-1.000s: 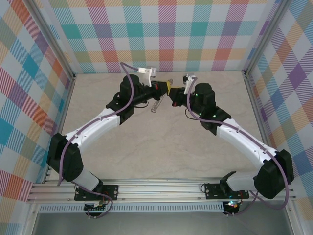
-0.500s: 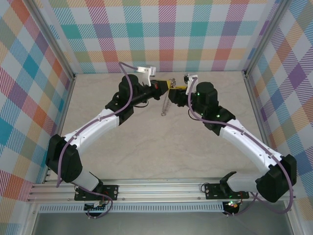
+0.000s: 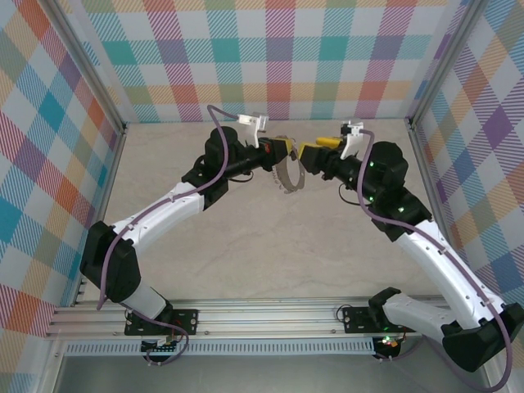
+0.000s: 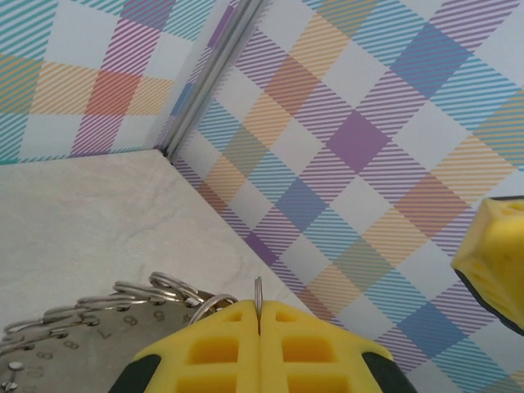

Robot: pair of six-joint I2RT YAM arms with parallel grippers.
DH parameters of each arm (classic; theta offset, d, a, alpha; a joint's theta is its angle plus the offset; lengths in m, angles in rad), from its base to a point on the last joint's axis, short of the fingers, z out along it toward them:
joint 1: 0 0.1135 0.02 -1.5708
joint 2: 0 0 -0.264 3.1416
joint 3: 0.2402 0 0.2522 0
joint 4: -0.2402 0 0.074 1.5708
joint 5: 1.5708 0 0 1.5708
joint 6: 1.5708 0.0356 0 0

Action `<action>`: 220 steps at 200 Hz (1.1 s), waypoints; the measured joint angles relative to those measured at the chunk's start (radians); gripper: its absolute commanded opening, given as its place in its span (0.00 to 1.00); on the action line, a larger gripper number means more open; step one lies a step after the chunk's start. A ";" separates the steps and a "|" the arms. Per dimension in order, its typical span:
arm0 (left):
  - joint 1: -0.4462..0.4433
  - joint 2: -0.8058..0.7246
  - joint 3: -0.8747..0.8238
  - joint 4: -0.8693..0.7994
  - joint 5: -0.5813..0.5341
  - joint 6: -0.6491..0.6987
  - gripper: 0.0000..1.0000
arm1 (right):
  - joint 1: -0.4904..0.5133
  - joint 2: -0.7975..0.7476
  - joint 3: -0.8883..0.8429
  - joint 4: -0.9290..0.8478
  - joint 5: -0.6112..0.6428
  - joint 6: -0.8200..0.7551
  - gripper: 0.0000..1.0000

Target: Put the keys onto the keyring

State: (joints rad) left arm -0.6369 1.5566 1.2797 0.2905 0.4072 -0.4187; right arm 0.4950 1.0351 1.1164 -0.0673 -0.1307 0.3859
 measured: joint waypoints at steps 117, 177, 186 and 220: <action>0.027 0.006 0.002 0.070 0.190 -0.002 0.00 | -0.208 0.124 -0.154 0.330 -0.406 0.266 0.42; 0.037 0.010 0.002 0.149 0.270 -0.046 0.00 | -0.208 0.154 -0.173 0.516 -0.527 0.360 0.38; 0.037 0.011 0.002 0.159 0.277 -0.050 0.00 | -0.208 0.161 -0.173 0.535 -0.537 0.370 0.37; 0.037 0.013 0.002 0.167 0.292 -0.064 0.00 | -0.208 0.186 -0.174 0.578 -0.557 0.404 0.31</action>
State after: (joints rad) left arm -0.5995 1.5692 1.2819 0.4572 0.6994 -0.4828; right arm 0.2874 1.2213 0.9421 0.5106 -0.6876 0.7895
